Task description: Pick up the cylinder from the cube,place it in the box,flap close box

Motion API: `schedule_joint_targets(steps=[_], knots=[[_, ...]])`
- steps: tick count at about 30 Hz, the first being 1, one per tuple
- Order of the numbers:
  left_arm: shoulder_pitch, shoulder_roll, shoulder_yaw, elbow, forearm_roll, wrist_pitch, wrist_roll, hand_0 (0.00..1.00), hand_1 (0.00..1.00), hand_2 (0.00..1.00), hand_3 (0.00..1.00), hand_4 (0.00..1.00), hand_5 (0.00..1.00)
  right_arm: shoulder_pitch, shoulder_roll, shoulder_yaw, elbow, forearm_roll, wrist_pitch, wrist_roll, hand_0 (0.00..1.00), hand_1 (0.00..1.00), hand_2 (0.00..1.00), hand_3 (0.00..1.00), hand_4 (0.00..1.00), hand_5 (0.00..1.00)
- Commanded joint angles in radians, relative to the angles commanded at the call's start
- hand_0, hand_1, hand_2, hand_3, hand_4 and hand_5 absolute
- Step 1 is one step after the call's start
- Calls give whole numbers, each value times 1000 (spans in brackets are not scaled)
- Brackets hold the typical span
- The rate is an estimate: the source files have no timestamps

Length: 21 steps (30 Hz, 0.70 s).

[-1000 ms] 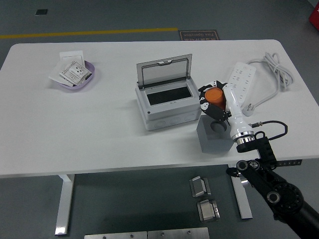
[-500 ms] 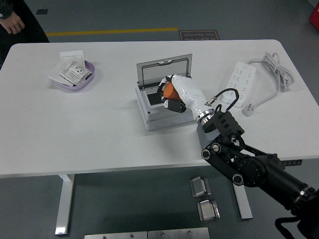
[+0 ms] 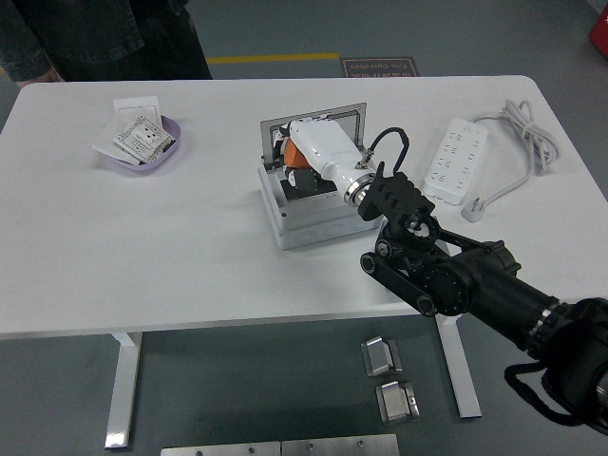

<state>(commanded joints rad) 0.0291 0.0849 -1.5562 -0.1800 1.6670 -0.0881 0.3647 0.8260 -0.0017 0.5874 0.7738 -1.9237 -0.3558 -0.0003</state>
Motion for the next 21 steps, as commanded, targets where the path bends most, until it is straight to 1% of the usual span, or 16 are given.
schedule_joint_targets(steps=[5,10,11,16,21], knots=[[-4,3,0,0,1,-1,-1,690,738,707,798,751,442,17,2,-29,-81,20,-5,22,56,124,264,282,2,2],[-11,5,1,0,4,-3,-2,690,738,707,798,751,442,32,2,-32,-129,34,-12,37,56,124,264,282,2,2],[-12,5,1,0,5,-3,-2,689,739,706,798,750,441,35,2,-32,-134,36,-13,40,73,133,267,283,2,2],[-17,4,3,0,8,-5,-2,689,739,706,798,750,441,47,2,-37,-146,44,-15,48,73,133,267,283,2,2],[-22,6,5,0,9,-6,-5,689,738,706,798,750,441,51,2,-24,-147,32,-5,62,74,137,267,281,2,2]])
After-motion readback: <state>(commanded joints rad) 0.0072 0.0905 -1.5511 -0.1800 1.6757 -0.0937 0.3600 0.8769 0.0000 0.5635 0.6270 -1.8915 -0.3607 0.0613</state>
